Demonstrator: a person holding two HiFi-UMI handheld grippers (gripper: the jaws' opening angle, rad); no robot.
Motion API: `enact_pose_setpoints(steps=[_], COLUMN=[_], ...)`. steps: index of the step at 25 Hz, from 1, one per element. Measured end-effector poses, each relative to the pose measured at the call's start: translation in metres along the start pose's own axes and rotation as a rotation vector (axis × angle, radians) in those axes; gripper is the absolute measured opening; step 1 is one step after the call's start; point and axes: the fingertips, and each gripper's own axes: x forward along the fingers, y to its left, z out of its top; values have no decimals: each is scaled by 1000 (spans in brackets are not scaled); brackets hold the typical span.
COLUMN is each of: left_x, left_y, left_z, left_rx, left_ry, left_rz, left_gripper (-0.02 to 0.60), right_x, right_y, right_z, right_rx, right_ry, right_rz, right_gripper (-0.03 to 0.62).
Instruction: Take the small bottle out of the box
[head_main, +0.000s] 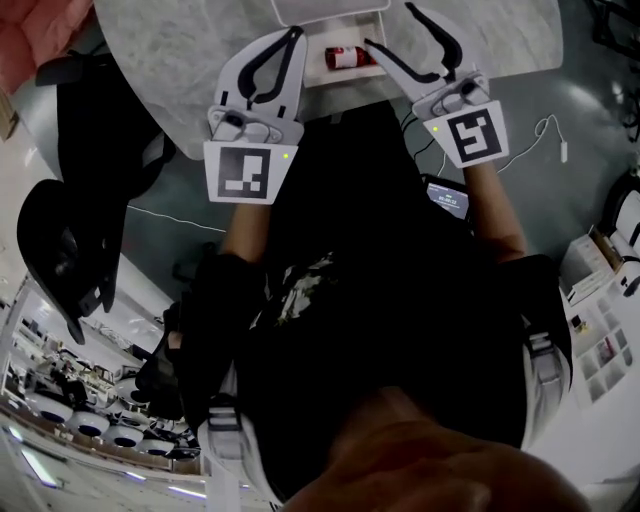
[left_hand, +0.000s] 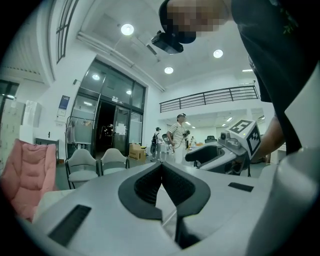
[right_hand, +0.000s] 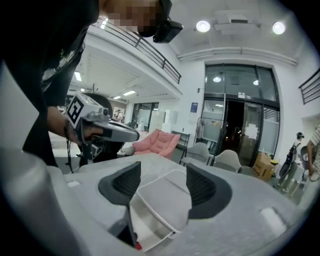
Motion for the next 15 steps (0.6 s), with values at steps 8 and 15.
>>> enact_pose_setpoints(steps=[8, 15], left_x=[10, 1], left_y=[-3, -2], left_z=[-29, -44], left_rx=[-19, -35], left_ry=[55, 94], left_rz=[2, 19], left_gripper=[14, 14], right_x=[29, 48], right_y=[48, 83], right_z=[-87, -158], right_rx=[-101, -230], right_ry=[230, 485], right_rz=[402, 693], right_gripper=[282, 282])
